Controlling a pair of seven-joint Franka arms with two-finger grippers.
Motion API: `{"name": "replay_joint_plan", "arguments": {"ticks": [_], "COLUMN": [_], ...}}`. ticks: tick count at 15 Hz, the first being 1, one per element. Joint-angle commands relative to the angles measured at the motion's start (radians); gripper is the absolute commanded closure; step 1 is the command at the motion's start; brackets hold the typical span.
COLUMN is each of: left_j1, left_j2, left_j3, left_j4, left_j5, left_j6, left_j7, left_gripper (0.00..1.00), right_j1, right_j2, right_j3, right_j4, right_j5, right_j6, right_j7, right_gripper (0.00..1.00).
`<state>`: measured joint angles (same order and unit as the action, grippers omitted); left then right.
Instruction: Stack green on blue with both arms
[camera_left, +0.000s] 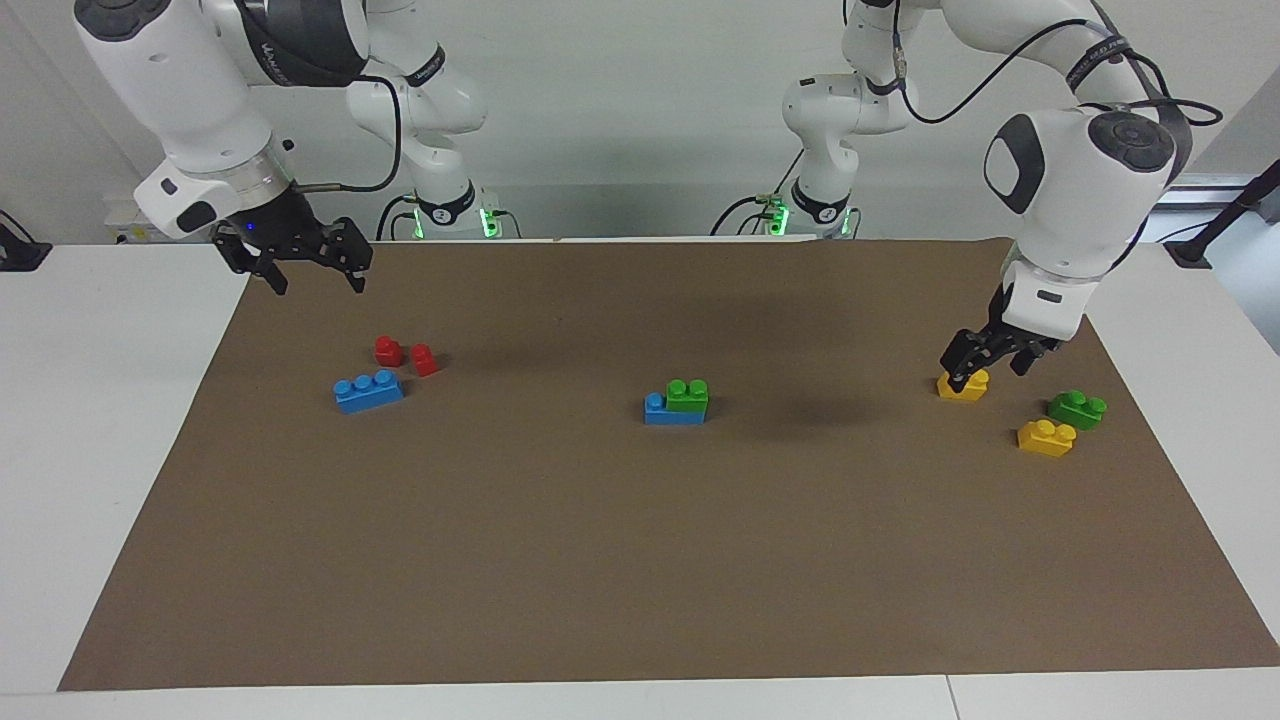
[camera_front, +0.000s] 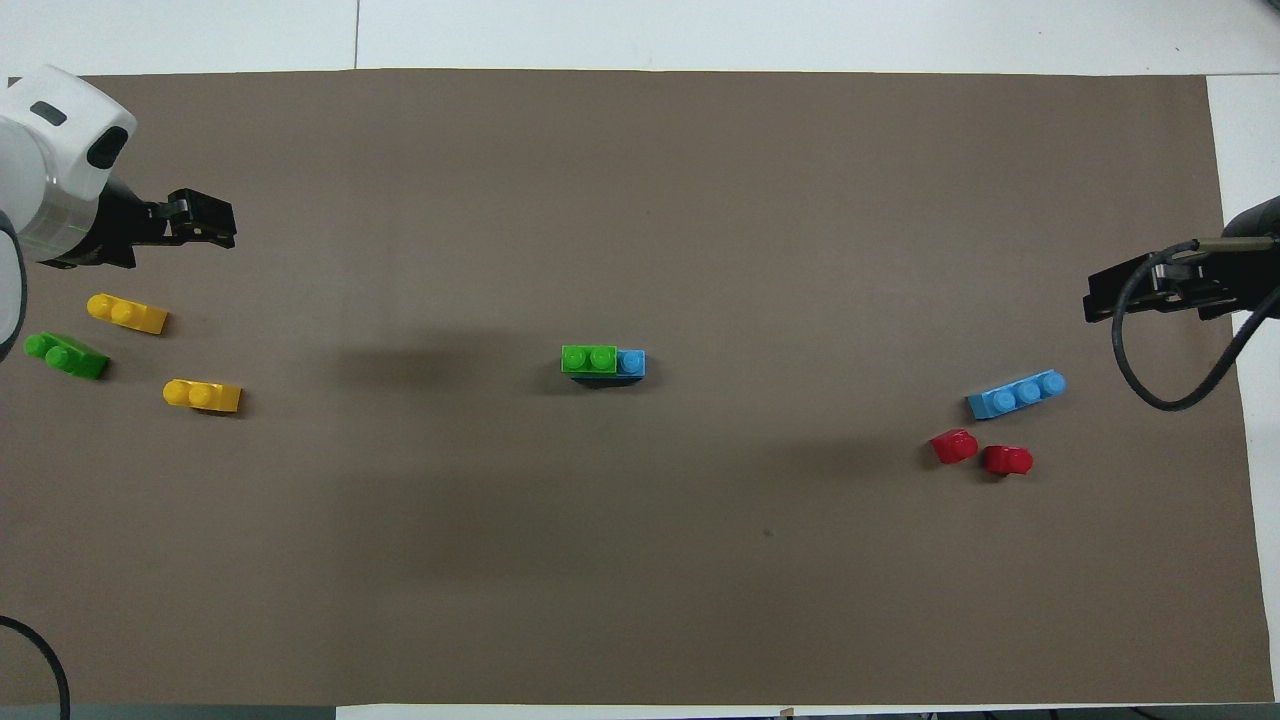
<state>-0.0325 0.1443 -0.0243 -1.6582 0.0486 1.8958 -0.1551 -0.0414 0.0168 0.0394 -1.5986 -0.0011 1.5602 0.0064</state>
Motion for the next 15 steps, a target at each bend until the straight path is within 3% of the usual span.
{"name": "replay_joint_plan", "arguments": {"ticks": [1,3,6,15], "left_j1": [0.006,0.005,0.002,0.000], "left_j2": [-0.002,-0.006,-0.050,-0.124], "left_j3": [-0.002,-0.006,-0.006,-0.005], "left_j4": [0.086,0.123,0.124,0.069], "left_j5": [-0.038,-0.038,-0.041,-0.044], "left_j6": [-0.131,-0.237,-0.297,-0.302], "left_j7": [0.116,0.166,0.180,0.104], "left_gripper": [0.00,0.00,0.00,0.00], "right_j1": [-0.014,-0.014,-0.014,-0.015], "right_j2": [0.000,0.000,0.000,-0.002], "right_j3": [0.013,0.014,0.013,0.013], "right_j4": [0.003,0.003,0.002,-0.004], "right_j5": [-0.022,-0.022,-0.023,-0.025], "right_j6": [-0.006,-0.012,-0.014,-0.014], "right_j7": [-0.026,-0.026,-0.028,-0.042], "right_gripper": [0.00,0.00,0.00,0.00]}}
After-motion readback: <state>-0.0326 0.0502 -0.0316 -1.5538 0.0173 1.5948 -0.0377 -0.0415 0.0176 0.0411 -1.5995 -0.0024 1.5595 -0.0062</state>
